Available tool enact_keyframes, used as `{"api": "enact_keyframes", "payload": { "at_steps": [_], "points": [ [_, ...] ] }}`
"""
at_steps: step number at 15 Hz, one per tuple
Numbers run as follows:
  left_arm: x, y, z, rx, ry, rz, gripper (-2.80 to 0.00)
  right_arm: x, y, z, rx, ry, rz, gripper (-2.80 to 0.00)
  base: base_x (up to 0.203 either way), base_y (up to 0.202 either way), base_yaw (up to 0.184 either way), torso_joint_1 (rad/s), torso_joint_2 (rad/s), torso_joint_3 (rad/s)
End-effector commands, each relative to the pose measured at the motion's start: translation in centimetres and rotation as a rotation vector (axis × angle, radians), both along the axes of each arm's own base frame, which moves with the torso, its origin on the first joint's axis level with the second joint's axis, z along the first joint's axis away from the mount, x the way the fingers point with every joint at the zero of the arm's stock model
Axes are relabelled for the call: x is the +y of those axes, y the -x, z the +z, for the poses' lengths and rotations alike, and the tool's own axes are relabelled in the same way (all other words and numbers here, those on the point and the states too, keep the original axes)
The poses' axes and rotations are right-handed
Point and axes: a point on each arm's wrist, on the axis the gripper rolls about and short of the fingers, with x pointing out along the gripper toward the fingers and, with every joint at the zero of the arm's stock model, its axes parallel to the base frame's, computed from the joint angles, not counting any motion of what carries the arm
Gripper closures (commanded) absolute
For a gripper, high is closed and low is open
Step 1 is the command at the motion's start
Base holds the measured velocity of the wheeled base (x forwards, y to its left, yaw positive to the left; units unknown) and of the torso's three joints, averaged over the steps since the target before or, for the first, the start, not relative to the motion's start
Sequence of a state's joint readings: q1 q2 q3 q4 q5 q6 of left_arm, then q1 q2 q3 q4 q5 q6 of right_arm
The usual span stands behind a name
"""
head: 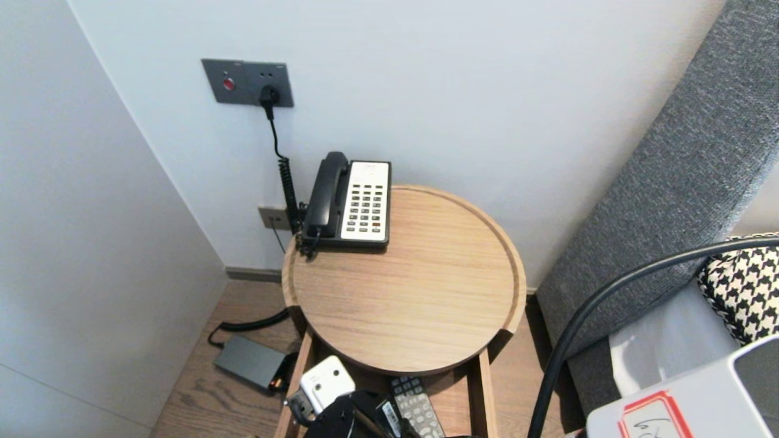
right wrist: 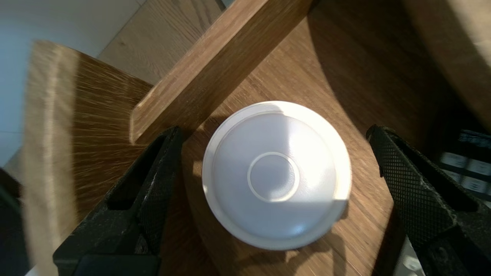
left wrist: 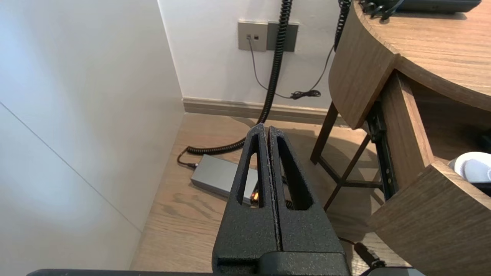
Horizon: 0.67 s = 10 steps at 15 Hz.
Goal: Put the remote controls on the table in the drawer one by one
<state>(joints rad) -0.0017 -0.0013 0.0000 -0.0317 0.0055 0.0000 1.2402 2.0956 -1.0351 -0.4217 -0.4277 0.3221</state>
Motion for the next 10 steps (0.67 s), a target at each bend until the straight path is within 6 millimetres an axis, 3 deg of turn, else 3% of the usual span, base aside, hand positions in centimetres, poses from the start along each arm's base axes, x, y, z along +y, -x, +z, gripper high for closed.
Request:
{"api": "enact_keyframes", "payload": {
  "at_steps": [1,6,10],
  "points": [
    [0.0,-0.1,-0.3,0.008,0.0,0.001,0.0,-0.7,0.3,1.4,-0.009,-0.029,0.001,-2.8,0.0,0.0,0.0,0.0,0.0,0.0],
    [0.0,-0.1,-0.3,0.008,0.0,0.001,0.0,-2.9,1.2,4.1,-0.029,-0.066,0.014,-2.8,0.0,0.0,0.0,0.0,0.0,0.0],
    [0.0,-0.1,-0.3,0.008,0.0,0.001,0.0,-4.6,1.8,4.6,-0.049,-0.042,0.033,-2.8,0.0,0.0,0.0,0.0,0.0,0.0]
  ]
}}
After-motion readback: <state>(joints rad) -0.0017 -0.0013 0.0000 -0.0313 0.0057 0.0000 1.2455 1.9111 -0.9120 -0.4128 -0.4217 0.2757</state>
